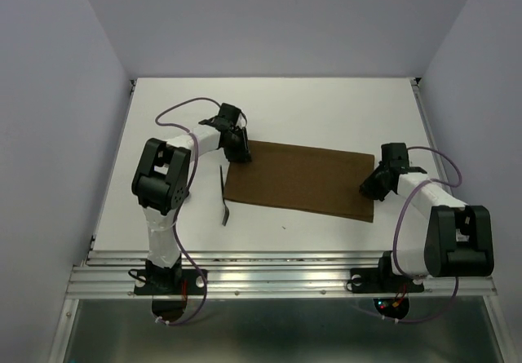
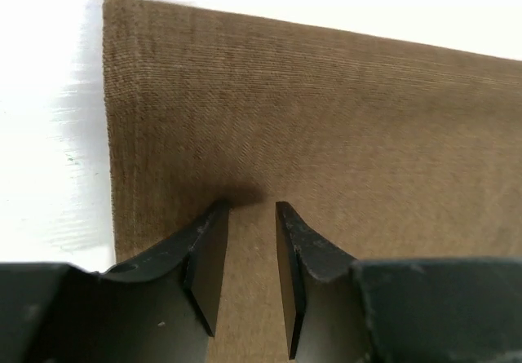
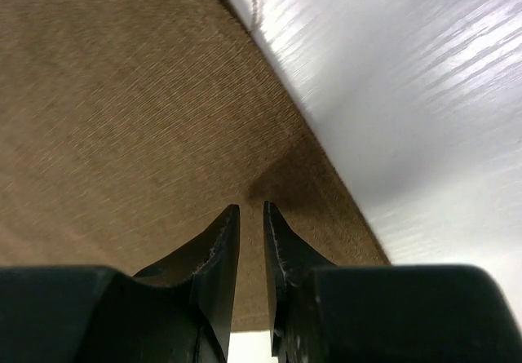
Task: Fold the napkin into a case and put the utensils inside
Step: Smooth out the rectangle-folded napkin at the center of the board.
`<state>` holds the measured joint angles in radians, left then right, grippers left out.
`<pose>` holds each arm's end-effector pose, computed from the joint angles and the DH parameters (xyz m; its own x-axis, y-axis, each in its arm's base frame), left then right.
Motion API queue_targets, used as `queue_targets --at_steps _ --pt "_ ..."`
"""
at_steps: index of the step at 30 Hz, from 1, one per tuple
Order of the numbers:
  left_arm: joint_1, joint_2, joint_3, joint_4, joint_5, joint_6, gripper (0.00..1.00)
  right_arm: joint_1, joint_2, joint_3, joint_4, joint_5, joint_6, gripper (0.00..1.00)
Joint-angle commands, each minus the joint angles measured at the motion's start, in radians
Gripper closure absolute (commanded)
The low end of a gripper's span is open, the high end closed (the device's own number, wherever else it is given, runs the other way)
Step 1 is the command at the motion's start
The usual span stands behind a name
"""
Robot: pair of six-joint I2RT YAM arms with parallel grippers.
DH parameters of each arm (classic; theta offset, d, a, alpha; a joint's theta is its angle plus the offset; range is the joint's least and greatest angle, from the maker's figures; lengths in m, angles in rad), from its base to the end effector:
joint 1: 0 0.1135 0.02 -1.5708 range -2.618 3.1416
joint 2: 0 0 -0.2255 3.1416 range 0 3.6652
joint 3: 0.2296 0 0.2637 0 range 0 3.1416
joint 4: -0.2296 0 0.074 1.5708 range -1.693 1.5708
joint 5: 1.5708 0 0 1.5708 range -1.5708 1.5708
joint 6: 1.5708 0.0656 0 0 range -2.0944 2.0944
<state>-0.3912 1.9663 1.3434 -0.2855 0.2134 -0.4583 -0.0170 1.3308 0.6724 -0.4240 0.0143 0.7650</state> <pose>0.3972 -0.1789 0.1116 -0.8719 -0.1081 -0.4777 0.1197 0.8987 -0.4219 0.2717 -0.0056 0.0996 -0.6205 0.7031 -0.3472 0.6286 0.7107 0.3158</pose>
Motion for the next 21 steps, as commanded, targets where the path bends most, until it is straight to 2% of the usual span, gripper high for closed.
queue_targets --at_steps 1,7,13,15,19,21 --pt "0.003 0.025 0.036 -0.014 -0.012 -0.025 0.59 0.008 0.05 0.012 0.059 0.079 -0.026 0.76" --pt "-0.009 0.005 -0.075 -0.006 -0.022 -0.042 0.59 0.008 0.165 0.068 0.056 0.205 -0.056 0.76" --pt "-0.024 -0.093 -0.167 0.009 -0.02 -0.054 0.58 0.008 0.261 0.15 0.05 0.266 -0.096 0.76" --pt "-0.028 -0.112 -0.159 0.0 -0.031 -0.052 0.58 0.008 0.237 0.17 0.048 0.233 -0.113 0.76" --pt "-0.041 -0.136 -0.067 -0.03 -0.055 -0.034 0.56 0.008 0.13 0.182 0.115 0.003 -0.142 0.76" --pt "-0.052 -0.119 -0.003 -0.043 -0.062 -0.028 0.56 0.058 0.107 0.22 0.131 -0.045 -0.132 0.76"
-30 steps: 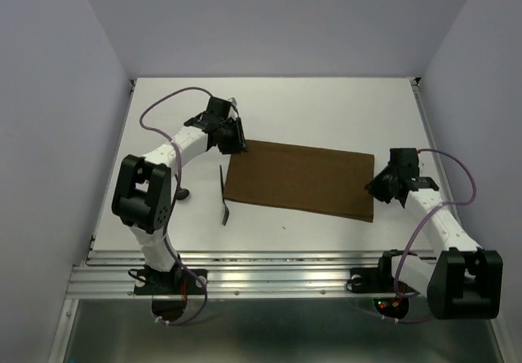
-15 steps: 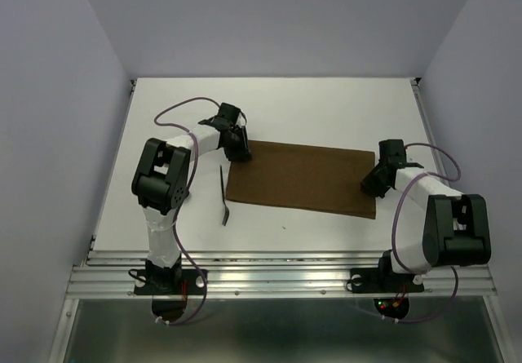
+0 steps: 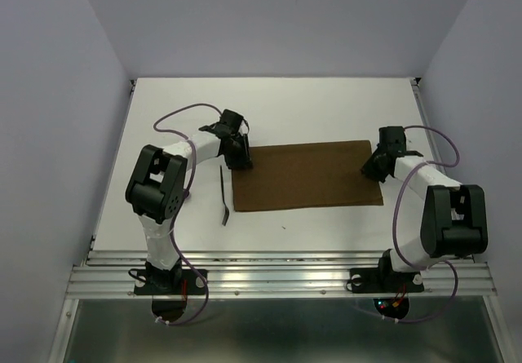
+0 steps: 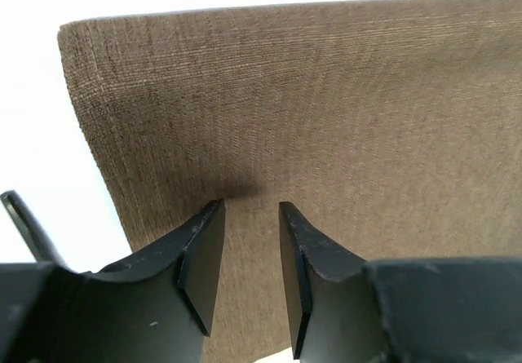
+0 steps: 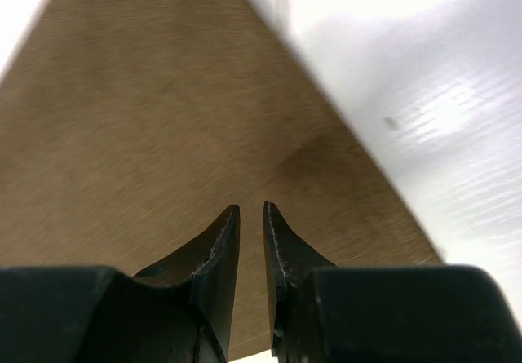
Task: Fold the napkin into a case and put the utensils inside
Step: Smooth out the rectangle-folded napkin at the center of the board.
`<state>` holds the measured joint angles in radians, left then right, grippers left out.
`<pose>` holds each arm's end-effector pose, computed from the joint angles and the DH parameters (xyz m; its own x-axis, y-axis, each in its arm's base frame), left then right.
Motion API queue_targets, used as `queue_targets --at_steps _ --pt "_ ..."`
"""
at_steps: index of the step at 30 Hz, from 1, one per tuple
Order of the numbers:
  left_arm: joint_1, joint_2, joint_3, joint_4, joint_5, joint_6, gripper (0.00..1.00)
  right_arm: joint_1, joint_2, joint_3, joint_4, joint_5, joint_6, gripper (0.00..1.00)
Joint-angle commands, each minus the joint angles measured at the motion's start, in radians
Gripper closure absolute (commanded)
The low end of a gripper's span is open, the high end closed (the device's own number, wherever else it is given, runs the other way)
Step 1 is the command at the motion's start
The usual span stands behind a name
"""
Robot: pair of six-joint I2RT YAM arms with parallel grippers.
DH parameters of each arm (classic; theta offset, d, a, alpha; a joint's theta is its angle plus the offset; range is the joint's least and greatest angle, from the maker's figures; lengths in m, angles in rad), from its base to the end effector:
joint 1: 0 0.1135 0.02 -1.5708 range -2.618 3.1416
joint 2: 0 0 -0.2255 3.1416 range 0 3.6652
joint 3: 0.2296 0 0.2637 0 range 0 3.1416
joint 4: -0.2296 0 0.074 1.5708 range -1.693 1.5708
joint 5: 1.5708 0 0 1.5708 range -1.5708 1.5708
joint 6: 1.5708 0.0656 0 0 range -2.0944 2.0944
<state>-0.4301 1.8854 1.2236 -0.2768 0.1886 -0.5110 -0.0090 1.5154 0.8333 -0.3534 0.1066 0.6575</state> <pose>0.3685 -0.1826 0.1058 -0.8891 -0.1206 -0.4415 0.0865 0.9030 -0.4209 0.3156 -0.0098 0.1036 -0.6421 0.6135 -0.4597 0.5757 0.7819 0.2393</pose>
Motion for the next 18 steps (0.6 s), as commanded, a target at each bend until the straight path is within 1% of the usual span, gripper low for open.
queue_targets --at_steps 1,2,4,6,8,9,10,11,13,16,18 --pt "-0.016 -0.026 0.138 -0.059 -0.04 0.026 0.55 0.073 -0.072 0.079 0.059 -0.137 -0.021 0.76" --pt "-0.016 0.003 0.16 -0.067 -0.037 0.025 0.55 0.119 -0.063 0.125 0.056 -0.136 -0.013 0.76" --pt "-0.018 0.027 0.207 -0.071 -0.023 0.02 0.56 0.161 -0.014 0.167 0.07 -0.148 -0.007 0.76" --pt "-0.03 0.05 0.232 -0.059 0.014 0.009 0.56 0.213 0.061 0.232 0.093 -0.169 0.004 0.78" --pt "-0.042 0.064 0.244 -0.045 0.06 -0.001 0.56 0.239 0.116 0.283 0.111 -0.194 0.01 0.79" --pt "-0.05 0.067 0.249 -0.02 0.081 -0.015 0.56 0.263 0.146 0.327 0.119 -0.226 0.014 0.8" --pt "-0.055 0.075 0.251 -0.001 0.118 -0.024 0.56 0.274 0.196 0.348 0.137 -0.24 0.025 0.83" --pt "-0.061 0.078 0.251 0.019 0.132 -0.032 0.56 0.283 0.197 0.366 0.137 -0.257 0.031 0.85" --pt "-0.068 0.104 0.264 0.069 0.165 -0.053 0.57 0.296 0.27 0.413 0.169 -0.309 0.054 0.89" --pt "-0.07 0.133 0.301 0.123 0.224 -0.083 0.57 0.305 0.36 0.464 0.189 -0.35 0.067 0.91" --pt "-0.078 0.165 0.345 0.136 0.223 -0.089 0.57 0.317 0.412 0.498 0.202 -0.366 0.077 0.92"
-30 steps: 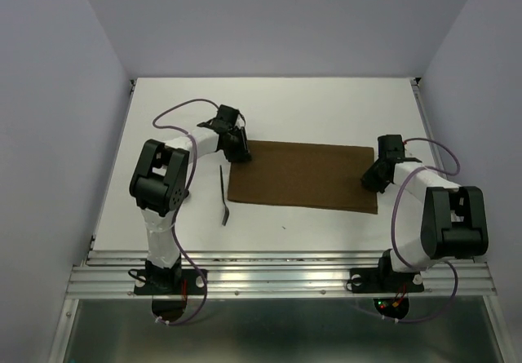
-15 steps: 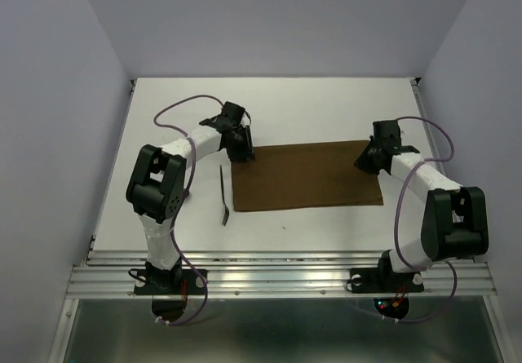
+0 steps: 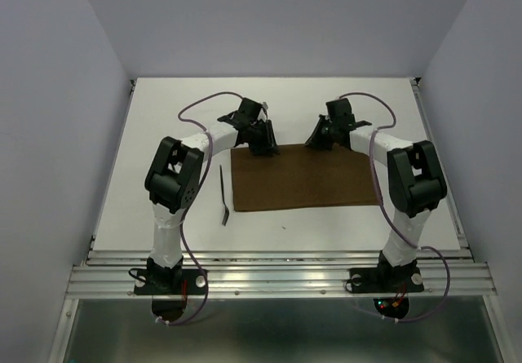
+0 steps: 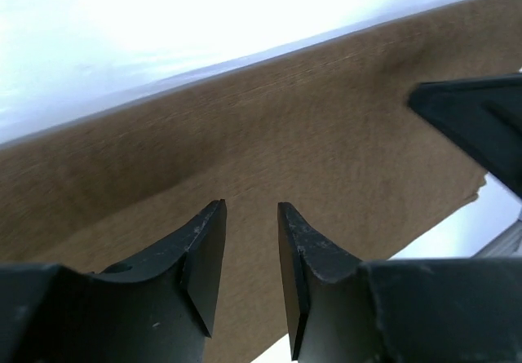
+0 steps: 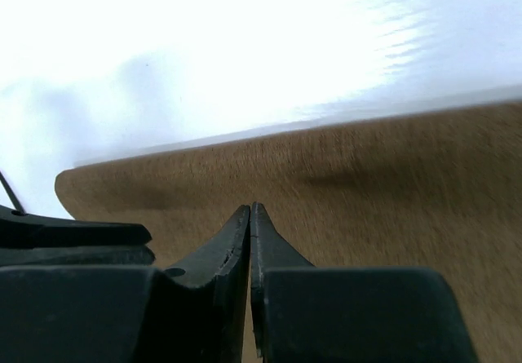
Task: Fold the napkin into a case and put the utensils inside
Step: Smooth out the rectangle-folded napkin at the center of the board.
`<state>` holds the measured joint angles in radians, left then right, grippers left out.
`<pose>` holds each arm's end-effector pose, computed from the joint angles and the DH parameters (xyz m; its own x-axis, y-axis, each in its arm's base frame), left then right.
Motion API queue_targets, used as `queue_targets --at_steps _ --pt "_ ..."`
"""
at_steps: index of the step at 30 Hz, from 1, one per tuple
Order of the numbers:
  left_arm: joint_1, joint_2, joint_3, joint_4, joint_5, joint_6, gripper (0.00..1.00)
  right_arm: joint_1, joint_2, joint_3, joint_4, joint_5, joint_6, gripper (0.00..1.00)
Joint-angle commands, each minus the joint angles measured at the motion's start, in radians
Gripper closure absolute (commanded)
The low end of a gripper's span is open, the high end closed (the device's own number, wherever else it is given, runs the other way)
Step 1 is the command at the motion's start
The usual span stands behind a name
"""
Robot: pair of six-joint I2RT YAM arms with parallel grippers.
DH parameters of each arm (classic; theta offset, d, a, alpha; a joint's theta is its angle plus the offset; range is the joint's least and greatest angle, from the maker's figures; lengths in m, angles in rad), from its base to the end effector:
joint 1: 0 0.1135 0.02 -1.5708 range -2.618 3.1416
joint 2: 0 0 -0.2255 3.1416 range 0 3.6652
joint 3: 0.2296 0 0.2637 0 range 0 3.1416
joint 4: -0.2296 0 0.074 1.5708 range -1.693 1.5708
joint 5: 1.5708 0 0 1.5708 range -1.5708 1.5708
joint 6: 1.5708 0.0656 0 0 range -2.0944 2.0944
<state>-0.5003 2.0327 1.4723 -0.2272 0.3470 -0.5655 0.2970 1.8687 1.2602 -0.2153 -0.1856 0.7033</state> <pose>0.3979 -0.2429 0.1336 -0.8795 -0.0934 -0.4666 0.2255 0.7816 -0.5815 0.4031 0.1360 0.1299 -0.7987 0.4203 -0.4307 0.1429 0.8277 0.5427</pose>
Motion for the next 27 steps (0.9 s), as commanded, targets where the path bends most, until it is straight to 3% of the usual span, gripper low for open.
queue_targets --at_steps 1,7,12,27 --pt "-0.009 0.032 0.111 0.083 0.061 -0.036 0.57 0.011 0.076 0.082 0.067 -0.077 0.035 0.92" --pt "-0.009 0.141 0.215 -0.01 0.009 0.001 0.59 0.011 0.171 0.142 0.045 -0.034 0.025 0.93" --pt "-0.011 0.182 0.223 -0.076 -0.098 0.079 0.59 -0.074 0.202 0.116 0.034 -0.046 -0.002 0.93" --pt "0.012 0.144 0.183 -0.125 -0.183 0.156 0.59 -0.376 0.046 -0.088 0.002 0.008 -0.111 0.93"
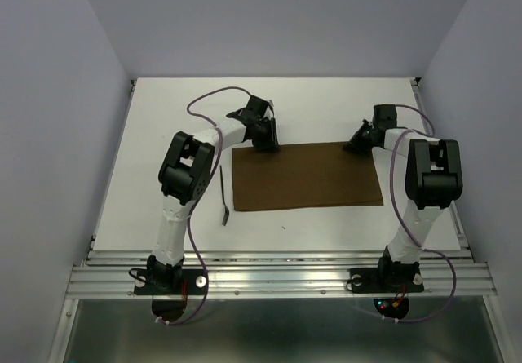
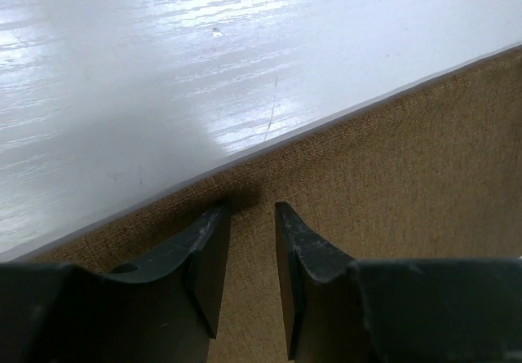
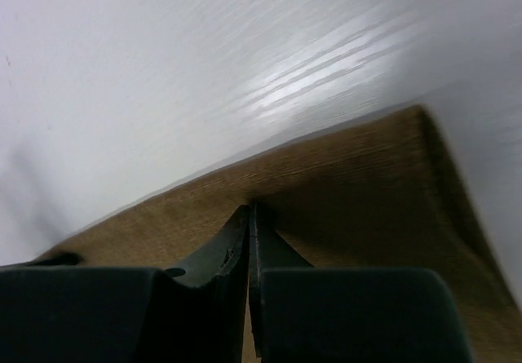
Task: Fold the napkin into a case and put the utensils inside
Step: Smooth out the rectangle-folded napkin at the center of the board.
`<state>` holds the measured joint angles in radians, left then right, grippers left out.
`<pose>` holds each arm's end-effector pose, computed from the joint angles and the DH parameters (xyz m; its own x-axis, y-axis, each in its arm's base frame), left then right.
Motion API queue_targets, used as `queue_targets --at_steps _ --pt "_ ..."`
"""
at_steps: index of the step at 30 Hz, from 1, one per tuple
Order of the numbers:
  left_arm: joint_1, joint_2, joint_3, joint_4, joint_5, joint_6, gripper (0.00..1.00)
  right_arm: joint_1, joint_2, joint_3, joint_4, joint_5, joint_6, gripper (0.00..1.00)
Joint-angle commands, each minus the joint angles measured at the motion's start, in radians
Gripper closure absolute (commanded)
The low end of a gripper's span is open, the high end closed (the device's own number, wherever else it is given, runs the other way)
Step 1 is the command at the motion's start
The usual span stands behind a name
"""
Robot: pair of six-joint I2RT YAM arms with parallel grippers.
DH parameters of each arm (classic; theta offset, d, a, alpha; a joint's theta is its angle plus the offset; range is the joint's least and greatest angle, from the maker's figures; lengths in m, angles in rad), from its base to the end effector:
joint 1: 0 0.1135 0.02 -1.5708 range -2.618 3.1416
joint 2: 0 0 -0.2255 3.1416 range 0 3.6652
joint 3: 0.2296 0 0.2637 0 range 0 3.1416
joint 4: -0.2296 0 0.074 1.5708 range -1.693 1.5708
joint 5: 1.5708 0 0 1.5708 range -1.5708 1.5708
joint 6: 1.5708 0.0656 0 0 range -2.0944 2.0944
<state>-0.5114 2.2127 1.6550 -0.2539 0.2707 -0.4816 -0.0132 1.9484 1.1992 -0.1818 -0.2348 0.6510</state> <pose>0.4267 -0.2596 0.1096 -0.8534 -0.0329 -0.5202 0.2672 0.8293 -0.4908 0.4145 0.0098 0.0816 -0.7145 0.5988 -0.3618 0.3858 0.7686 0.5103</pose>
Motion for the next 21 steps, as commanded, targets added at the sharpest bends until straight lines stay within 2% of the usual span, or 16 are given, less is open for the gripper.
queue_targets --at_steps 1,5,13,21 --pt "0.031 -0.041 0.002 -0.108 -0.117 0.08 0.59 -0.083 -0.029 -0.032 -0.034 0.069 -0.063 0.93" --pt "0.077 -0.07 -0.023 -0.123 -0.145 0.115 0.59 -0.16 -0.016 -0.055 -0.036 0.052 -0.073 0.93" --pt "0.183 -0.102 -0.084 -0.153 -0.149 0.15 0.6 -0.179 -0.002 -0.055 -0.05 0.075 -0.083 0.93" --pt "0.24 -0.162 -0.165 -0.145 -0.168 0.146 0.6 -0.188 -0.006 -0.049 -0.056 0.069 -0.086 0.93"
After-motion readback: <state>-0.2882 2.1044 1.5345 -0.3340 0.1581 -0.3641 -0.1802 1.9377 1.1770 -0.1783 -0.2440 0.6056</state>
